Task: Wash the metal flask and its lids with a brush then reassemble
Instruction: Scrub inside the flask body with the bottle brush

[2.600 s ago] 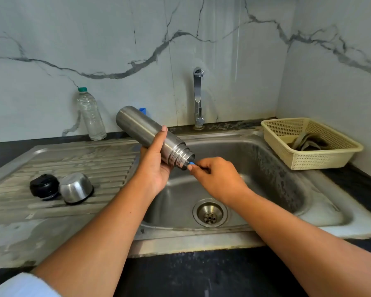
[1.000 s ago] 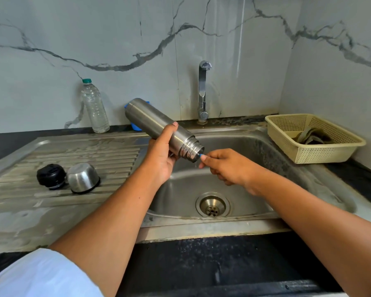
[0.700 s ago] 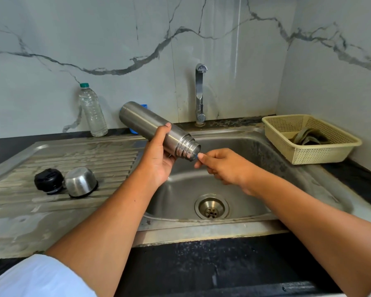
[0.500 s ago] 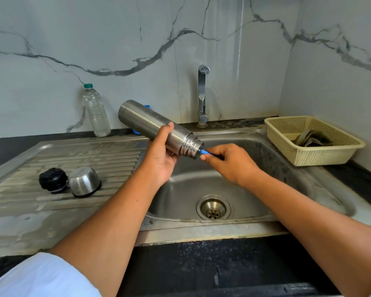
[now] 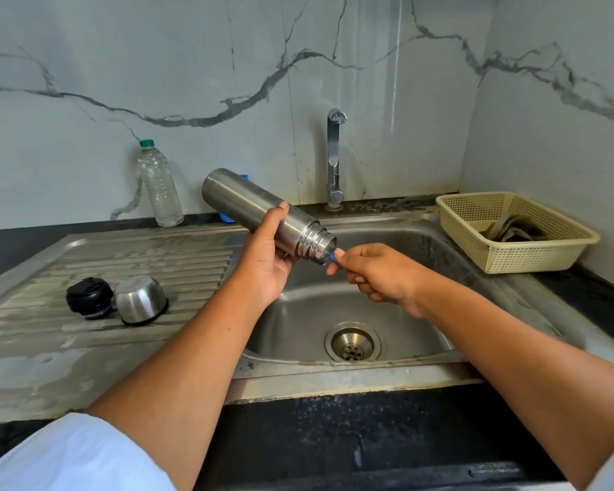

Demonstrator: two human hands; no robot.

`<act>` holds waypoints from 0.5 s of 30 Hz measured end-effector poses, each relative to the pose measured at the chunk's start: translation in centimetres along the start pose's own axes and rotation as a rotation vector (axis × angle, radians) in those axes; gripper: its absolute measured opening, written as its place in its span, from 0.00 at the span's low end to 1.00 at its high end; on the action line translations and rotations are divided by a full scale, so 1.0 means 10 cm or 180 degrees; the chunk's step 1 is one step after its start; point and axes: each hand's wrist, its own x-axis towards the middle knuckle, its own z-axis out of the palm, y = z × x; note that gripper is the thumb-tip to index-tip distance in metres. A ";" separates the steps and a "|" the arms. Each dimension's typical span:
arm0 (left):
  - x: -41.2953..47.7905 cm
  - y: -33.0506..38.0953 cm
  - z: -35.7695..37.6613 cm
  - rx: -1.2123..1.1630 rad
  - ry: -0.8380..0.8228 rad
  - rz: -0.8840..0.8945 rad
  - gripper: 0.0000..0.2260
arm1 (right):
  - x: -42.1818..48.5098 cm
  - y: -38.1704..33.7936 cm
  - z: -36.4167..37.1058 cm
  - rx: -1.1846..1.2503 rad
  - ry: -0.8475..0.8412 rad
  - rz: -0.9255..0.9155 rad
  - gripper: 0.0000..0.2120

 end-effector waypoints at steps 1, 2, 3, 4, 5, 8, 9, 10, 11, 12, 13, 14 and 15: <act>0.00 0.00 0.00 -0.0018 0.0004 0.0002 0.25 | 0.01 0.01 0.00 -0.0154 0.0109 -0.0095 0.16; 0.01 0.00 0.00 -0.0036 0.0003 0.0002 0.25 | 0.02 0.01 0.00 -0.0333 0.0229 -0.0212 0.13; 0.01 0.00 0.00 -0.0049 -0.0006 0.0000 0.24 | 0.03 0.02 0.00 -0.0521 0.0342 -0.0335 0.11; 0.01 0.00 0.00 -0.0059 -0.0018 -0.0001 0.24 | 0.04 0.03 0.00 -0.0698 0.0437 -0.0449 0.09; 0.01 0.00 0.00 -0.0063 -0.0036 -0.0001 0.24 | 0.06 0.03 -0.01 -0.0843 0.0525 -0.0530 0.08; 0.01 0.00 0.00 -0.0054 -0.0084 -0.0006 0.24 | 0.07 0.05 -0.03 -0.1126 0.0738 -0.0640 0.07; 0.01 -0.01 0.00 -0.0050 -0.0089 -0.0009 0.24 | 0.07 0.05 -0.03 -0.1187 0.0785 -0.0654 0.07; 0.02 -0.01 0.00 -0.0048 -0.0088 -0.0008 0.24 | 0.06 0.04 -0.04 -0.1225 0.0804 -0.0654 0.08; 0.02 -0.01 0.00 -0.0044 -0.0081 -0.0006 0.24 | 0.06 0.03 -0.03 -0.1231 0.0774 -0.0627 0.09; 0.02 -0.01 -0.01 -0.0033 -0.0068 -0.0005 0.24 | 0.05 0.02 -0.03 -0.1160 0.0695 -0.0559 0.11; 0.02 -0.02 -0.01 -0.0025 -0.0049 -0.0012 0.25 | 0.04 0.01 -0.02 -0.0990 0.0568 -0.0429 0.13; 0.03 -0.02 -0.01 -0.0017 -0.0037 -0.0019 0.25 | 0.04 0.01 0.00 -0.0703 0.0393 -0.0257 0.16; 0.02 -0.02 -0.01 -0.0008 -0.0038 -0.0031 0.24 | 0.03 0.00 0.01 -0.0393 0.0221 -0.0097 0.19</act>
